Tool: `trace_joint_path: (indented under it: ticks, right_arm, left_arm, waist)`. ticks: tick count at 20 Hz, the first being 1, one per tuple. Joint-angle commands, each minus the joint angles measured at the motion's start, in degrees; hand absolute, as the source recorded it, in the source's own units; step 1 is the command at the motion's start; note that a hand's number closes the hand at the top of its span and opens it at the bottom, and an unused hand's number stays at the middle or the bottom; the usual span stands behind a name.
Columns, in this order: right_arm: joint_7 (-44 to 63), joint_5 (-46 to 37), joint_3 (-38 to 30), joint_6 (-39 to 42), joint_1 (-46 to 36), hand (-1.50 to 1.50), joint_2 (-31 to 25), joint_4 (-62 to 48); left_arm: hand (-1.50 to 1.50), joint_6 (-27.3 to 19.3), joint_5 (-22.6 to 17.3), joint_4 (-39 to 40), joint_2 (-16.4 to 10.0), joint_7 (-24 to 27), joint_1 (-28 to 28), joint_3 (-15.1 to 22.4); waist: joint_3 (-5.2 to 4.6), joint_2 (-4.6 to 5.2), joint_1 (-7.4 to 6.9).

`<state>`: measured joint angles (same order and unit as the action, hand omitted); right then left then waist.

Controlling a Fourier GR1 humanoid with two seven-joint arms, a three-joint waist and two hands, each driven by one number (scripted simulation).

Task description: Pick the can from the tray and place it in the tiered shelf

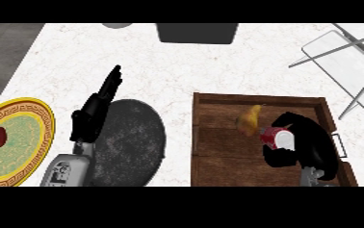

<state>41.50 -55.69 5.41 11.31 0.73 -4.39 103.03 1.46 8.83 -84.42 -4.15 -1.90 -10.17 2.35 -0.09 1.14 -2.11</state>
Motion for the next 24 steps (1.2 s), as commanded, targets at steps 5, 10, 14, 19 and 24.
trace_joint_path:
  ticks: [5, 10, 14, 19, 24]
  right_arm:
    - [22.6, -8.8, -10.0, -19.7, -20.0, 1.50, 4.3, -8.8]
    - [29.0, -19.3, -10.5, -28.9, -33.4, 1.50, 4.4, -16.5]
    - [32.6, -26.9, -13.8, -31.8, -43.4, 1.50, 4.4, -23.6]
    - [37.3, -39.4, -17.9, -27.9, -54.0, 1.50, 4.4, -32.0]
    - [40.8, -49.4, -19.7, -28.4, -61.0, 1.50, 4.4, -38.7]
  left_arm:
    - [0.00, 1.3, 0.4, -0.1, 0.7, -0.4, -1.9, 2.2]
    - [0.00, 1.4, 0.4, 1.1, 1.3, -1.2, -3.9, 2.5]
    - [0.00, 0.5, 1.1, 1.5, 2.5, -1.0, -3.9, 3.2]
    - [0.00, -0.3, 1.6, 2.8, 1.9, -0.3, -3.3, 2.3]
    - [0.00, -0.2, 0.9, 2.2, 1.6, -0.3, -3.4, 1.4]
  waist:
    - [0.15, 0.61, -4.15]
    - [-0.06, 0.67, -5.09]
    - [-0.07, 0.44, -4.61]
    - [-0.16, 0.16, -3.18]
    - [-0.07, -0.21, -2.03]
